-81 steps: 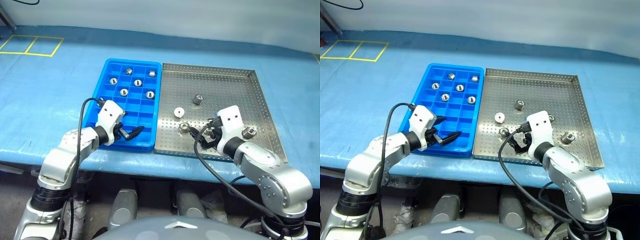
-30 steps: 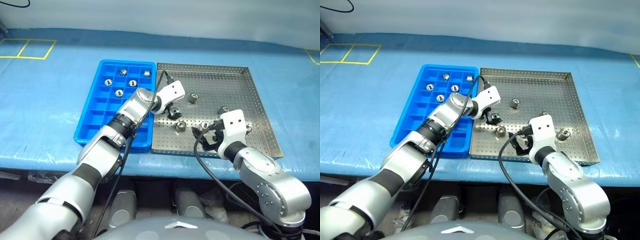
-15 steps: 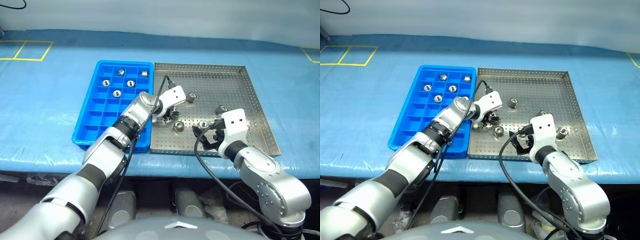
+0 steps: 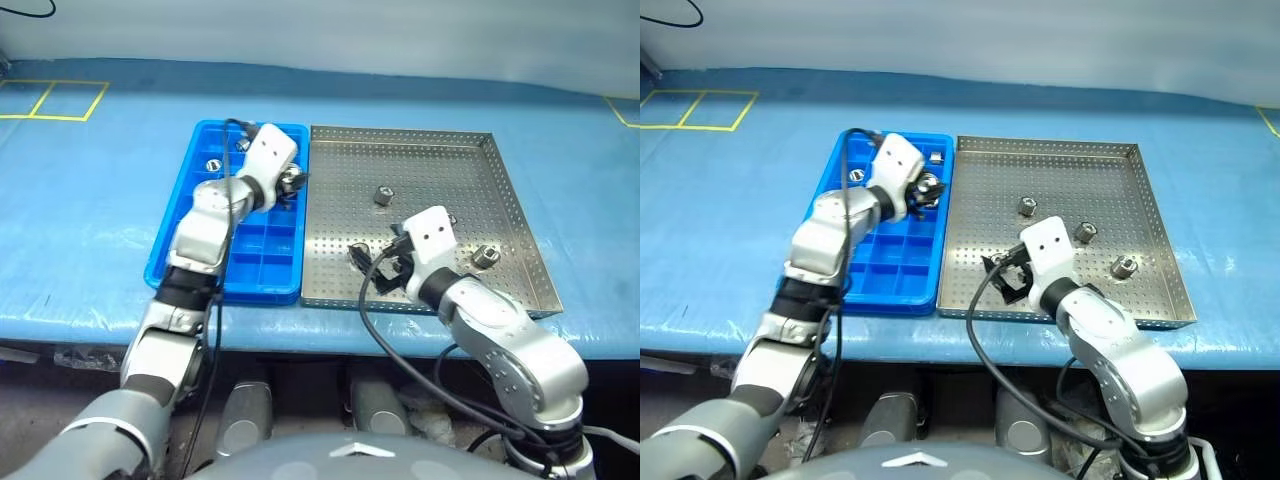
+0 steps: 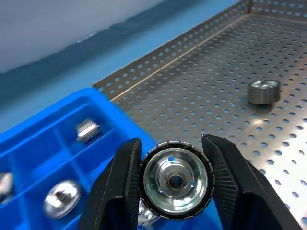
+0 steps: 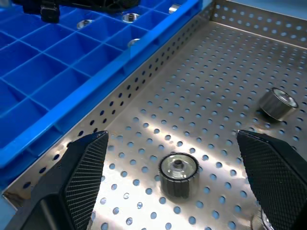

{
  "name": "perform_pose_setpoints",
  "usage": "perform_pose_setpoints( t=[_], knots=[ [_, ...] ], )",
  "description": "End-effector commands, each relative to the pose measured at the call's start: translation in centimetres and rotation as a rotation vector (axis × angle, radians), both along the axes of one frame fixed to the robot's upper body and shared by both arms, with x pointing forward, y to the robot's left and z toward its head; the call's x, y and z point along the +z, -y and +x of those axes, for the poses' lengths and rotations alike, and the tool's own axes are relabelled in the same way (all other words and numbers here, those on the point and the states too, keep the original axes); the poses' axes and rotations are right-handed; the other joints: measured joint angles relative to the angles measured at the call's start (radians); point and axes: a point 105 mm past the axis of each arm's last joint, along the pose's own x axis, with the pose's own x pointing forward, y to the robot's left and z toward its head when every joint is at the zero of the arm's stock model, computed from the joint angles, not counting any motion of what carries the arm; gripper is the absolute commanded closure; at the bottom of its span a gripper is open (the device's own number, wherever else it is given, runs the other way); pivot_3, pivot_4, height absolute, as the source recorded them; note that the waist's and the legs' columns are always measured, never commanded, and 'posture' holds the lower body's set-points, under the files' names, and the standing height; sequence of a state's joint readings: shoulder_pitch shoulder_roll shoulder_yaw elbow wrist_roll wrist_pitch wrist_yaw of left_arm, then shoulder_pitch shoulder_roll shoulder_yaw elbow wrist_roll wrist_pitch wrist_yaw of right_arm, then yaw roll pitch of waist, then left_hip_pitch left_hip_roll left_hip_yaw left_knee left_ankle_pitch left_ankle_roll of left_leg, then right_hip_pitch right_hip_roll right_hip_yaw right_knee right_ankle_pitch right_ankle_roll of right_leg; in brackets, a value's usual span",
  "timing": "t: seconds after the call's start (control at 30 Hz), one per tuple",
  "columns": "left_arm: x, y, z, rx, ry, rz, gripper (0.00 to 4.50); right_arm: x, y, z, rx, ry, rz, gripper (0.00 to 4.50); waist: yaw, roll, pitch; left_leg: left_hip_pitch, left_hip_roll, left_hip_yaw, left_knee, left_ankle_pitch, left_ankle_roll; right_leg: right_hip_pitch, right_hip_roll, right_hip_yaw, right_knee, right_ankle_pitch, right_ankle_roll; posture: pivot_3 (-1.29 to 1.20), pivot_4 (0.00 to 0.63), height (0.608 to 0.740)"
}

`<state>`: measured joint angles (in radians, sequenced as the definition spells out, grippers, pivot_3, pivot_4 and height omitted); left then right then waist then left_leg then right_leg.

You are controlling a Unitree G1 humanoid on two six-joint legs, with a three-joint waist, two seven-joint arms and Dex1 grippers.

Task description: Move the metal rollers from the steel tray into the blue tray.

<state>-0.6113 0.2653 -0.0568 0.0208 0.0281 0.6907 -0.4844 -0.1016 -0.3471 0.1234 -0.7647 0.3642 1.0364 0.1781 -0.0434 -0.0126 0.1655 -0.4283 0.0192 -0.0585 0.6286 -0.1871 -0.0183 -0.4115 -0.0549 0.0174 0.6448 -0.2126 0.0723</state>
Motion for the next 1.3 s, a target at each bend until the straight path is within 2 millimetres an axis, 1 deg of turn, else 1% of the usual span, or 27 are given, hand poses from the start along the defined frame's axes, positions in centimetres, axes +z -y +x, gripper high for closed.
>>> perform_pose_setpoints(
  t=[0.03,0.17,0.23,0.3,0.4,0.47,0.57,0.77,0.87,0.97,1.07,1.13,1.17,1.23,1.3],
  knots=[
    [1.7,-3.5,-1.3,0.172,0.084,-0.01,2.79,1.0,-2.2,0.5,0.108,0.065,0.017,0.0,0.009,0.0,0.0,0.0,0.0,0.0,0.0,0.0,0.0,0.0,0.0,0.0,0.0,0.0,0.0,0.09,0.15,0.74],
    [0.6,-6.8,-2.6,0.33,0.09,-0.009,2.79,1.1,-4.7,0.6,0.231,0.1,0.027,0.0,0.035,0.0,0.0,0.0,0.0,0.0,0.0,0.0,0.0,0.0,0.0,0.0,0.0,0.0,0.0,0.15,0.15,0.74],
    [-0.5,-8.0,-3.4,0.381,0.08,0.029,2.79,1.2,-5.6,0.6,0.285,0.12,0.029,0.0,0.045,-0.001,0.0,0.0,0.0,-0.001,0.0,0.0,0.0,0.001,0.0,-0.001,0.0,0.0,0.0,0.16,0.15,0.74],
    [-1.4,-8.7,-3.9,0.421,0.066,0.018,2.79,1.1,-6.3,0.5,0.324,0.131,0.027,0.0,0.06,-0.001,0.0,0.0,0.0,-0.001,0.0,0.0,-0.001,0.001,0.0,-0.001,-0.001,0.0,0.0,0.18,0.15,0.74],
    [-2.2,-9.2,-4.3,0.453,0.06,0.011,2.79,0.9,-6.7,0.5,0.352,0.137,0.023,0.0,0.08,-0.001,0.0,0.0,0.0,-0.001,0.0,0.0,-0.001,0.001,0.0,-0.001,-0.001,0.0,0.0,0.19,0.15,0.74],
    [-2.7,-9.4,-4.2,0.467,0.058,0.011,2.79,0.9,-6.9,0.4,0.366,0.14,0.023,0.0,0.084,-0.001,0.0,0.0,0.0,-0.001,0.0,0.001,-0.002,0.001,0.0,-0.002,-0.001,0.0,-0.002,0.19,0.15,0.74],
    [-2.7,-9.2,-3.9,0.467,0.067,-0.012,2.79,0.9,-6.9,0.3,0.371,0.145,0.024,0.0,0.084,-0.001,0.0,0.0,0.0,-0.001,0.0,0.001,-0.002,0.001,0.0,-0.002,-0.001,-0.002,-0.006,0.18,0.15,0.74],
    [-2.1,-8.6,-2.1,0.45,0.097,-0.035,2.79,0.8,-6.3,0.4,0.328,0.147,0.023,0.0,0.084,-0.002,0.0,0.0,0.0,-0.001,0.0,0.001,-0.002,0.001,0.0,-0.002,0.0,-0.002,-0.006,0.15,0.15,0.74],
    [-2.1,-8.6,-0.9,0.454,0.094,-0.045,2.79,0.7,-6.1,0.3,0.31,0.146,0.027,0.0,0.083,-0.002,0.0,0.0,0.0,-0.001,0.0,0.001,-0.002,0.001,0.0,-0.002,-0.001,-0.001,-0.006,0.14,0.15,0.74],
    [-3.1,-8.3,-0.2,0.44,0.053,-0.02,2.79,0.6,-5.9,0.2,0.293,0.147,0.028,0.0,0.079,-0.002,0.0,0.0,0.0,-0.001,0.0,0.001,-0.002,0.001,0.0,-0.002,-0.001,0.001,-0.002,0.1,0.15,0.74],
    [-3.9,-8.1,-0.2,0.431,0.017,-0.024,2.79,0.6,-5.7,0.2,0.279,0.152,0.025,0.0,0.073,-0.002,0.0,0.0,0.0,-0.001,0.0,0.001,-0.002,0.001,0.0,-0.002,-0.001,0.001,-0.002,0.09,0.15,0.74],
    [-4.2,-7.8,-0.6,0.423,-0.004,-0.043,2.08,0.6,-5.5,0.2,0.263,0.155,0.023,0.0,0.07,-0.002,0.0,0.0,0.0,-0.001,0.0,0.001,-0.002,0.001,0.0,-0.002,-0.001,0.001,-0.002,0.08,0.15,0.74],
    [-4.3,-7.8,-0.8,0.422,-0.008,-0.047,1.82,0.6,-5.4,0.2,0.256,0.156,0.022,0.0,0.068,-0.002,0.0,0.0,0.0,-0.001,0.0,0.001,-0.002,0.001,0.0,-0.002,-0.001,0.001,-0.002,0.08,0.15,0.74],
    [-4.3,-7.8,-1.0,0.424,-0.009,-0.049,1.14,0.6,-5.3,0.2,0.25,0.157,0.021,0.0,0.062,-0.002,0.0,0.001,0.0,-0.001,0.0,0.002,-0.002,0.001,0.0,-0.002,-0.001,0.001,-0.002,0.07,0.15,0.74],
    [-3.5,-7.5,-1.2,0.417,0.011,-0.079,0.47,0.6,-5.1,0.1,0.241,0.157,0.019,0.0,0.056,-0.002,0.0,0.002,0.0,-0.001,0.0,0.002,-0.002,0.002,0.0,-0.002,-0.001,0.001,-0.002,0.07,0.15,0.74]
  ],
)
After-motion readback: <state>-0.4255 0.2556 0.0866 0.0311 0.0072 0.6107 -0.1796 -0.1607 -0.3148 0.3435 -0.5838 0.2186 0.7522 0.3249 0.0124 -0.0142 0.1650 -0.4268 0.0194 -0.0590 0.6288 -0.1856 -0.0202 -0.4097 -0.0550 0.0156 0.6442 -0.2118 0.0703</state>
